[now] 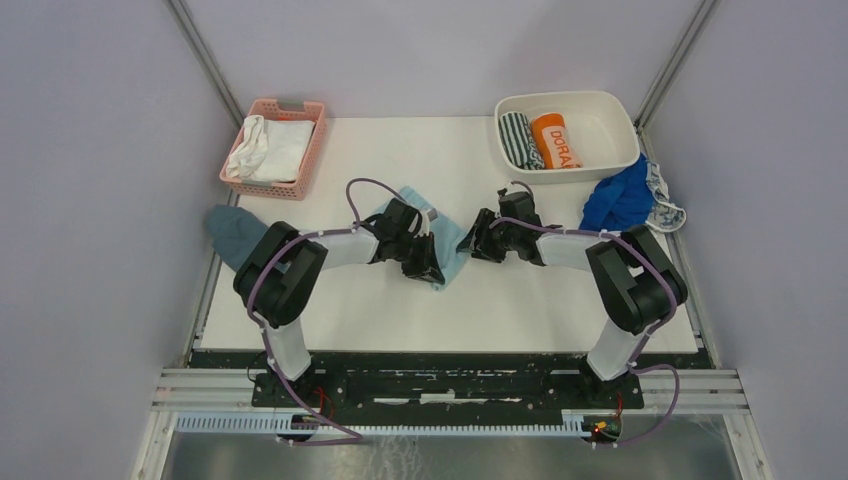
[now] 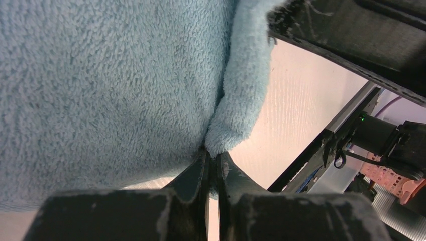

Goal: Roll the towels
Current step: Roll the towel at the center of the board.

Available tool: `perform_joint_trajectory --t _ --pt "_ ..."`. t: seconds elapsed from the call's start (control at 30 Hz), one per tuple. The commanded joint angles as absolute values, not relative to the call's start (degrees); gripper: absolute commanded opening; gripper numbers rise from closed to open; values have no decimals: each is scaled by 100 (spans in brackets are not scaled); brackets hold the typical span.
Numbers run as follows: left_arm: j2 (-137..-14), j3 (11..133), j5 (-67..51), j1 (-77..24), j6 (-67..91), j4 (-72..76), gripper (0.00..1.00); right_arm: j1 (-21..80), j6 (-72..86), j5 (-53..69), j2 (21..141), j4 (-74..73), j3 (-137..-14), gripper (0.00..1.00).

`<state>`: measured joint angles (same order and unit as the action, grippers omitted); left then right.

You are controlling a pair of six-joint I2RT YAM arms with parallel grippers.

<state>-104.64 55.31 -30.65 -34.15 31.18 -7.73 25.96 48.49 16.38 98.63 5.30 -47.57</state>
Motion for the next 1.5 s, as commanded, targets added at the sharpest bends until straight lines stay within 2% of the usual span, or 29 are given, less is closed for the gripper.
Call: perform_joint_trajectory --t 0.0,0.07,0.2,0.33,0.5,0.6,0.83,0.97,1.13,1.47 --pt "-10551 5764 -3140 -3375 3027 -895 3 2567 5216 1651 10131 1210 -4929 57" --pt "-10572 5786 -3109 -3368 3017 -930 3 2559 5318 1589 10211 1271 -4907 56" --pt "-10541 5815 -2786 -3359 2965 -1104 4 2523 5379 1357 10315 1044 -4883 48" --pt "-10298 5807 -2020 -3357 2919 -1334 9 2506 5443 1202 10306 756 -4782 30" --pt "-9964 5749 -1324 -3373 2962 -1400 12 2510 5621 999 10185 417 -4659 16" --pt "-9591 5618 -852 -3487 2951 -1304 24 2507 5682 923 10169 209 -4725 12" --pt "-8681 5359 1648 -4933 1907 -1193 51 2509 5687 983 10169 -247 -5022 10" --pt "-8588 5177 2662 -5781 921 -845 58 2500 5684 1015 10145 -481 -5114 10" --pt "-8956 5121 3265 -6491 -154 -385 62 2442 5710 1106 10138 -591 -5167 10" --pt "-9823 5333 3682 -6777 -1282 -7 63 2365 5679 1319 10200 -595 -5202 9"
